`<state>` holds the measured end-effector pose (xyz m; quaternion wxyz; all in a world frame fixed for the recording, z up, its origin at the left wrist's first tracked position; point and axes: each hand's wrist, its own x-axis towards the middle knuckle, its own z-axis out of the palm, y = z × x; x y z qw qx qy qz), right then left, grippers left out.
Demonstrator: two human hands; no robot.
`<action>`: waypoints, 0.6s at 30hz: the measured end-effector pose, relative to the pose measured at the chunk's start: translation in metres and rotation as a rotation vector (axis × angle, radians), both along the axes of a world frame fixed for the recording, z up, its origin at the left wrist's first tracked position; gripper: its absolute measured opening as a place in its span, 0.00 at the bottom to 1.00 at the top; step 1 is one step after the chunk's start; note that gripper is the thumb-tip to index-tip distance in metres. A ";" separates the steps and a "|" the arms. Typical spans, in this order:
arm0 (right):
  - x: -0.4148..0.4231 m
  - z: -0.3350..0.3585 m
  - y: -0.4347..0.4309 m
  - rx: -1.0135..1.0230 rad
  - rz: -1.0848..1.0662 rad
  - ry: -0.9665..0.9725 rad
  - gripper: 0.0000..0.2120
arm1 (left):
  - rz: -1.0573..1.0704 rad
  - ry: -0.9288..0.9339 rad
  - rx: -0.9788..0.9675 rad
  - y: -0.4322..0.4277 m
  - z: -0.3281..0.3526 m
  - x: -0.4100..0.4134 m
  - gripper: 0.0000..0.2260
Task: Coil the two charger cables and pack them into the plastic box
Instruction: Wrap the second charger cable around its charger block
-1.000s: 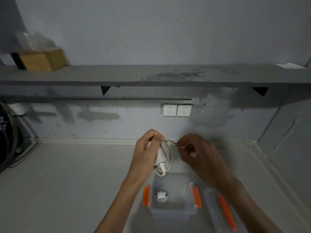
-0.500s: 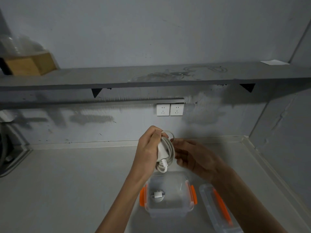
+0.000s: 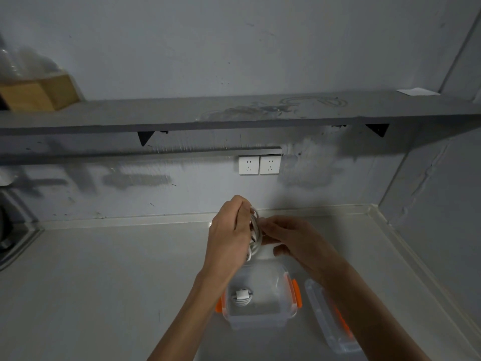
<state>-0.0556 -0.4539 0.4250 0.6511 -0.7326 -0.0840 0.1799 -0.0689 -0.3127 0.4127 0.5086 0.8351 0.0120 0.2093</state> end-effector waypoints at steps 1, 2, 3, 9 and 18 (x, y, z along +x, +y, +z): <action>-0.002 -0.003 0.003 0.000 -0.014 -0.004 0.08 | 0.007 -0.009 0.013 0.001 -0.002 0.001 0.11; -0.004 -0.006 0.007 0.008 -0.033 -0.007 0.06 | 0.008 -0.024 0.020 0.002 -0.003 0.002 0.11; -0.005 -0.009 0.012 0.035 -0.044 -0.001 0.05 | 0.003 -0.052 0.027 0.002 -0.005 0.001 0.10; -0.001 -0.012 0.027 0.246 -0.051 0.022 0.16 | -0.039 -0.252 0.095 0.012 -0.019 -0.002 0.12; -0.003 0.004 0.042 -0.245 -0.134 -0.493 0.09 | 0.078 -0.092 -0.546 0.040 -0.006 -0.004 0.09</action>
